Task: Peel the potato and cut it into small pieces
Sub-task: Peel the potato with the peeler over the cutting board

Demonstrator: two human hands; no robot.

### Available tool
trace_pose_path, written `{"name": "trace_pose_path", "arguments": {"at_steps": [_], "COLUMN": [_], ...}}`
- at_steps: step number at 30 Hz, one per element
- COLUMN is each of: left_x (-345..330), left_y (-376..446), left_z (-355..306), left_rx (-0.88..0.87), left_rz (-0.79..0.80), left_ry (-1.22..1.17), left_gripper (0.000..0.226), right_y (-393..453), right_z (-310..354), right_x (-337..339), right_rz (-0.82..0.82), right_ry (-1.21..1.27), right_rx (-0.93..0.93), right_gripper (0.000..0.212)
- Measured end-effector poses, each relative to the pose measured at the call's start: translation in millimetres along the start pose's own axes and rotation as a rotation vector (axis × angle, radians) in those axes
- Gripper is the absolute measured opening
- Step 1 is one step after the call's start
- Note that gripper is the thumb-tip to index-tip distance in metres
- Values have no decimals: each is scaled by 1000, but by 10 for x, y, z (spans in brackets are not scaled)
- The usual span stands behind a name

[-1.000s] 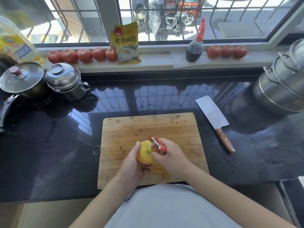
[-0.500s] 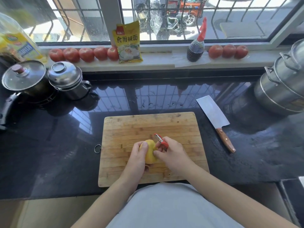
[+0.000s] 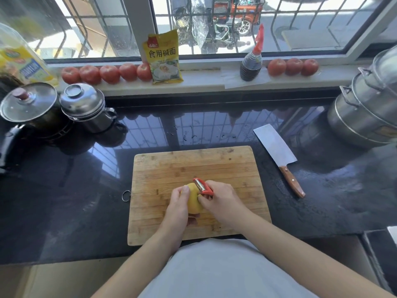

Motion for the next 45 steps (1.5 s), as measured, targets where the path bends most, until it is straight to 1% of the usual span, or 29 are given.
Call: {"name": "trace_pose_path", "arguments": {"at_steps": [3, 4, 6, 8, 9, 10, 12, 14, 18, 19, 21, 23, 24, 25, 27, 33, 36, 40, 45], "left_x": [13, 20, 54, 105, 123, 132, 125, 108, 76, 65, 58, 53, 50, 44, 29, 8, -13, -31, -28], "left_y": [21, 26, 35, 39, 41, 40, 27, 8, 4, 4, 2, -4, -12, -13, -14, -25, -26, -18, 18], "left_z": [75, 98, 120, 113, 105, 97, 93, 100, 121, 117, 105, 77, 56, 43, 20, -76, -109, -115, -95], "left_rx": [48, 64, 103, 147, 161, 169, 179, 181, 173, 166, 142, 110, 93, 79, 56, -65, -116, -123, -102], "left_rz": [1, -9, -51, -83, -74, -48, 16, 54, 54, 52, 32, 21, 23, 27, 28, 5, -4, 1, 4], "left_ry": [-59, -98, -195, -301, -345, -375, -396, -402, -392, -384, -361, -343, -335, -327, -302, -156, -110, -93, -103], "left_gripper": [33, 33, 34, 33, 33, 35, 42, 44, 42, 40, 35, 32, 32, 33, 33, 28, 23, 23, 26], "right_y": [-19, -33, -35, 12, 53, 98, 154, 158, 69, 52, 39, 38, 32, 21, 0, 18, 11, 7, 10], "right_z": [68, 79, 14, -121, -187, -249, -340, -354, -172, -133, -61, -7, 23, 38, 35, 28, 63, 106, 97], "right_x": [-29, -27, 26, 146, 203, 239, 268, 300, 271, 240, 190, 138, 100, 63, 28, 90, 100, 85, 90], "right_rz": [82, 81, -4, -125, -161, -163, -120, -134, -186, -186, -184, -128, -87, -58, -63, -150, -126, -75, -69], "right_ry": [-53, -63, 4, 78, 62, 12, -124, -155, -50, -36, 23, 111, 119, 105, 85, 110, 58, -20, -22], "right_rx": [56, 68, 53, -18, -50, -84, -149, -164, -67, -52, -26, -20, -16, -19, -43, -114, -110, -103, -100], "right_gripper": [29, 29, 27, 20, 15, 11, 17, 20, 33, 30, 17, 5, 4, 7, 11, 7, 7, 9, 12]}}
Point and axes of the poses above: each hand's wrist, its own y-axis towards the middle knuckle, its own x-axis out of the back of the hand, z = x × y, the point moved 6 cm from there along y, towards the middle knuckle, and after that the axes turned 12 degrees about y, right-handed, at the moved point
